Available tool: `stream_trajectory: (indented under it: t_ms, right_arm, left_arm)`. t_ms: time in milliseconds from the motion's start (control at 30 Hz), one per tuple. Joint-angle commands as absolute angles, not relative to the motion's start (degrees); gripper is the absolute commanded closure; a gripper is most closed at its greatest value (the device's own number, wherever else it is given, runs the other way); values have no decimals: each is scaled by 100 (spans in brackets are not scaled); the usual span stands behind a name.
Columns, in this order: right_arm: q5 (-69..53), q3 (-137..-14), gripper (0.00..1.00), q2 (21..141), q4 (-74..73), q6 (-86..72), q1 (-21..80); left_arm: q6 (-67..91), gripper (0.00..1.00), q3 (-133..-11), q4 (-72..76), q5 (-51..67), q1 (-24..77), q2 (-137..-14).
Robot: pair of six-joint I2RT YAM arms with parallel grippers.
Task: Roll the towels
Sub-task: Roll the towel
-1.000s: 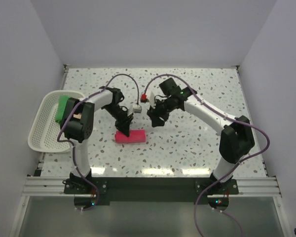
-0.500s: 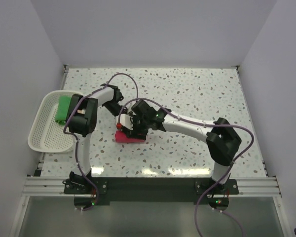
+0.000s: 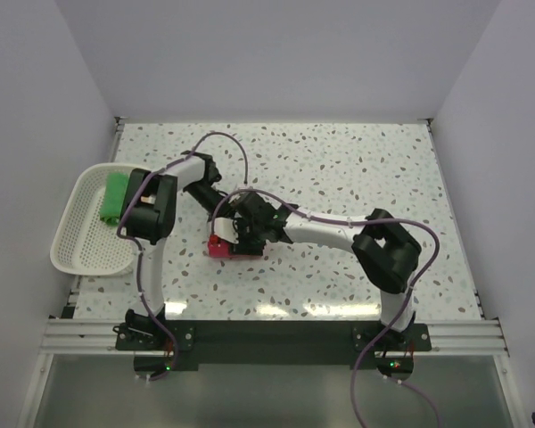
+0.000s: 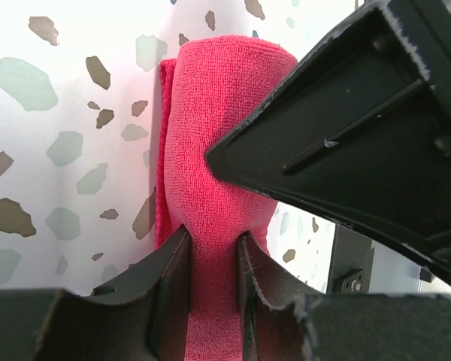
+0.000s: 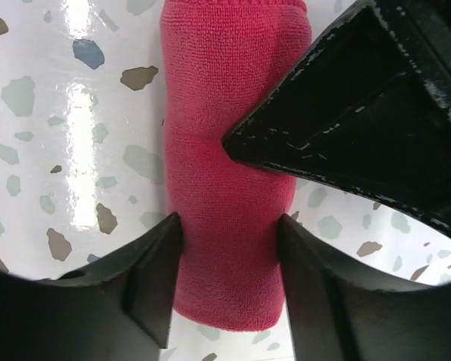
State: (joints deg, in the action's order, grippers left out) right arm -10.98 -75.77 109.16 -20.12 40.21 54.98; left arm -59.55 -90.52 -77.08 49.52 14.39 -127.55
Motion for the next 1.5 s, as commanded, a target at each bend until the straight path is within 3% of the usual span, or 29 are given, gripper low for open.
stream_trajectory:
  t_ms: [0, 167, 367, 533, 867, 1033, 1267, 1467]
  right_arm:
    - [-1169, -7594, 48, 11083, -2021, 4166, 5537]
    - [-1459, -7673, 68, 11294, -2451, 4175, 5520]
    - [-1757, -7787, 86, 11496, -2899, 4228, 5441]
    - [-2091, -7945, 86, 11654, -3190, 4201, 5230]
    - [-3049, -8665, 86, 12128, -3962, 3850, 4667]
    - [-3840, -9403, 84, 12673, -4534, 3621, 4351]
    - [-4368, -9852, 84, 13174, -4974, 3481, 4298]
    - [-4640, -10177, 83, 13631, -5177, 3419, 4236]
  left_arm:
    - [-6346, 70, -9088, -7022, 4474, 1371, -13043]
    - [-6424, 67, -8956, -7057, 4596, 1257, -12955]
    - [-6592, 49, -8780, -7180, 4868, 923, -12692]
    - [-6715, 38, -8982, -7540, 5378, 222, -12455]
    - [-6619, 32, -8771, -7515, 6222, -544, -11269]
    - [-5707, 31, -8079, -6541, 6548, -1493, -10320]
    - [-5993, 22, -6067, -4879, 4952, -1495, -7808]
    - [-7057, 18, -4089, -3789, 3597, -108, -5768]
